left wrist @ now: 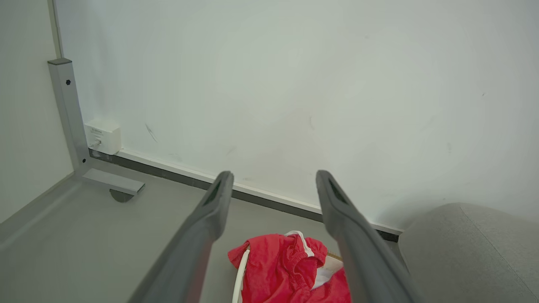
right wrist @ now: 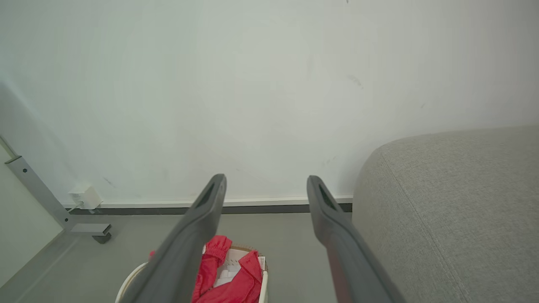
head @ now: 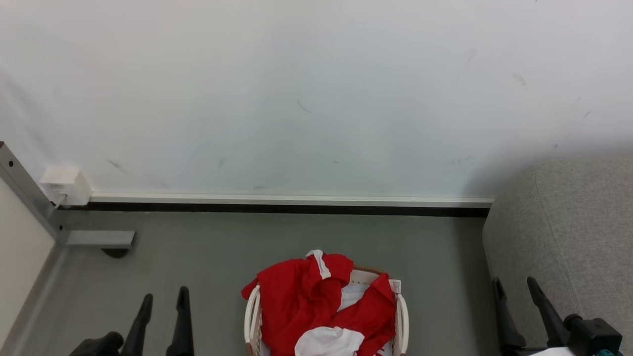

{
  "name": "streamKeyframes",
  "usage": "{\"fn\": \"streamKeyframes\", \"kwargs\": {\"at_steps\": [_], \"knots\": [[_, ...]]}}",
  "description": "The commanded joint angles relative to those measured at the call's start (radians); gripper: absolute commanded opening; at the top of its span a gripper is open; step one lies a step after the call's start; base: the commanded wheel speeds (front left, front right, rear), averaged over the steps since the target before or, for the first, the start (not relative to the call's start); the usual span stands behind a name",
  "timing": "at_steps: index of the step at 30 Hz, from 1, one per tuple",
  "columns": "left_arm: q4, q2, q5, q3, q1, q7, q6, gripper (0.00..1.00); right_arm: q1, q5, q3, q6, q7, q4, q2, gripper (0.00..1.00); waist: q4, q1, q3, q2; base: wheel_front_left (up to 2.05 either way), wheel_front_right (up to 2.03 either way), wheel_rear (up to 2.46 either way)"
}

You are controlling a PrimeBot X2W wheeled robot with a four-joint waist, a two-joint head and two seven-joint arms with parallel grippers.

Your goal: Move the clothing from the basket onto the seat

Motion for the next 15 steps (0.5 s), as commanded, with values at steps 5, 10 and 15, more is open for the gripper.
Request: {"fn": "streamKeyframes", "kwargs": {"at_steps": [5, 10, 15], "knots": [[0.001, 0.008, 0.068, 0.008, 0.016, -0.016, -0.012, 1.00, 0.005, -0.054, -0.004, -0.002, -0.016, 0.011, -0.010, 1.00, 0.002, 0.0000, -0.004, -0.0001, 0.00, 0.00, 0.00], [0.015, 0.009, 0.107, 0.010, 0.020, -0.027, -0.017, 1.00, 0.010, -0.078, 0.002, -0.002, -0.027, 0.023, -0.011, 1.00, 0.004, 0.0000, -0.004, -0.0001, 0.00, 0.00, 0.00], [0.029, 0.010, 0.144, 0.013, 0.021, -0.037, -0.022, 1.00, 0.012, -0.107, -0.005, -0.002, -0.037, 0.042, -0.011, 1.00, 0.006, 0.0000, -0.002, -0.0001, 0.00, 0.00, 0.00]]}}
